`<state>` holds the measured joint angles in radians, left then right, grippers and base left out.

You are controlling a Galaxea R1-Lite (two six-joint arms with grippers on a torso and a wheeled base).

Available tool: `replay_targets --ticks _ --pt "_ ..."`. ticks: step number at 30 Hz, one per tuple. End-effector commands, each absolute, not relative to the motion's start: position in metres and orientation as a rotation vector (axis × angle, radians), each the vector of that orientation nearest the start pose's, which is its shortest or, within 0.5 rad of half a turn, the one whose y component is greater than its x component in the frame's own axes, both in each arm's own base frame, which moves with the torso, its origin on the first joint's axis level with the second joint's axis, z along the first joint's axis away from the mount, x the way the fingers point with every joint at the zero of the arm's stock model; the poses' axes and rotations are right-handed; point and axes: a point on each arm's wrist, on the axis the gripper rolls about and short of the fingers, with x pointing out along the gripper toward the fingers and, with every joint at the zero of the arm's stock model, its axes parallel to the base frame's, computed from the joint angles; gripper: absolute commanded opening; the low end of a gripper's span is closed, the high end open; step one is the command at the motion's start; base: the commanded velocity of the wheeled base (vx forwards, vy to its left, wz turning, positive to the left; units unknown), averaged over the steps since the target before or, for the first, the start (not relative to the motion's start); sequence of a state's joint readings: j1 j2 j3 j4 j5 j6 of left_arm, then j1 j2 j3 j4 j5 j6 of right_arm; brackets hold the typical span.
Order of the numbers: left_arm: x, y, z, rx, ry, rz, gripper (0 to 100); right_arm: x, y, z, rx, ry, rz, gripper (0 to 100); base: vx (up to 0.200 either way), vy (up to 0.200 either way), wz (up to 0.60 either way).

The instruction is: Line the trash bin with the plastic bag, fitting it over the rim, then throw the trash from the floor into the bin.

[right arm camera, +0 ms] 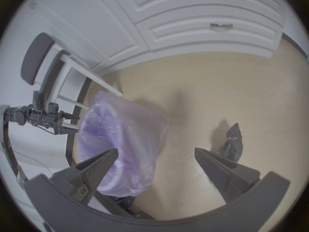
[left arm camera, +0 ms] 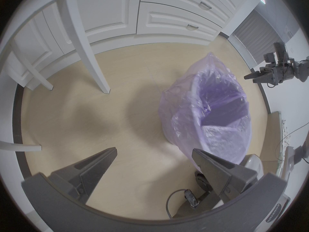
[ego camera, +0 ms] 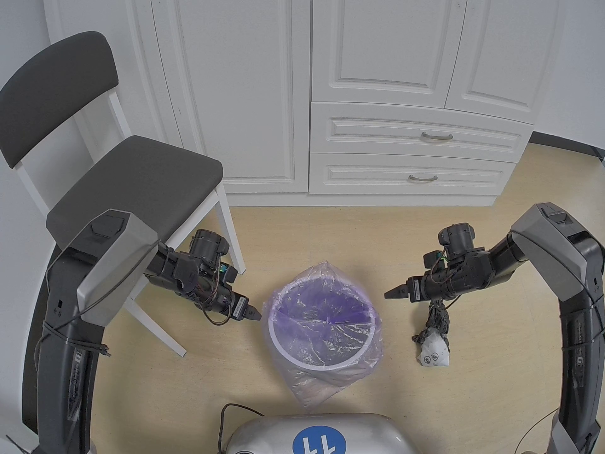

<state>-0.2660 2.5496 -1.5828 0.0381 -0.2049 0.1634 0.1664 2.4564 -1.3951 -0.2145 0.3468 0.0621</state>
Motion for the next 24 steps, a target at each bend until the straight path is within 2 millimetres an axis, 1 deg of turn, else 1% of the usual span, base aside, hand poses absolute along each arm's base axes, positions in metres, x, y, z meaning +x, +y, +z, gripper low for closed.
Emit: replay_targets --ticks 1,3,4,5,6,8,9,10,11,12,14,15,16,17,20,24 --pt "0.415 -0.11 0.021 0.17 0.897 -0.499 100 0.387 0.149 0.04 0.041 0.735 0.615 100 0.0 0.0 0.0" --pt "0.406 -0.105 0.024 0.165 0.879 -0.491 100 0.378 0.167 0.04 -0.004 0.683 0.644 100 0.0 0.0 0.0" --pt "0.403 -0.104 0.025 0.166 0.876 -0.49 100 0.376 0.172 0.041 -0.017 0.667 0.654 100 0.0 0.0 0.0" --pt "0.395 -0.101 0.028 0.164 0.866 -0.487 100 0.371 0.184 0.04 -0.048 0.648 0.687 100 0.0 0.0 0.0" --pt "0.39 -0.099 0.03 0.162 0.86 -0.486 100 0.369 0.19 0.038 -0.062 0.646 0.705 100 0.0 0.0 0.0" --pt "0.376 -0.095 0.033 0.159 0.833 -0.482 100 0.369 0.199 0.026 -0.09 0.657 0.731 100 0.0 0.0 0.0" --pt "0.376 -0.095 0.033 0.159 0.833 -0.482 100 0.369 0.199 0.026 -0.09 0.657 0.731 100 0.0 0.0 0.0" --pt "0.368 -0.093 0.034 0.159 0.794 -0.481 100 0.372 0.204 0.013 -0.113 0.665 0.748 100 0.0 0.0 0.0" --pt "0.367 -0.093 0.034 0.16 0.786 -0.48 100 0.374 0.205 0.011 -0.116 0.665 0.751 100 0.0 0.0 0.0" --pt "0.365 -0.093 0.034 0.159 0.745 -0.477 100 0.382 0.209 0.002 -0.129 0.664 0.761 100 0.0 0.0 0.0" --pt "0.362 -0.093 0.033 0.149 0.715 -0.474 100 0.395 0.217 -0.015 -0.129 0.664 0.777 100 0.0 0.0 0.0" --pt "0.362 -0.093 0.033 0.149 0.715 -0.474 100 0.395 0.217 -0.015 -0.129 0.664 0.777 100 0.0 0.0 0.0" --pt "0.356 -0.095 0.031 0.125 0.709 -0.469 100 0.404 0.222 -0.028 -0.125 0.663 0.787 100 0.0 0.0 0.0" --pt "0.351 -0.096 0.034 0.108 0.695 -0.468 100 0.409 0.224 -0.035 -0.122 0.662 0.793 100 0.0 0.0 0.0" --pt "0.344 -0.095 0.03 0.087 0.694 -0.463 100 0.414 0.223 -0.043 -0.107 0.671 0.821 100 0.0 0.0 0.0" --pt "0.342 -0.094 0.022 0.079 0.692 -0.455 100 0.418 0.219 -0.04 -0.073 0.672 0.871 100 0.0 0.0 0.0"
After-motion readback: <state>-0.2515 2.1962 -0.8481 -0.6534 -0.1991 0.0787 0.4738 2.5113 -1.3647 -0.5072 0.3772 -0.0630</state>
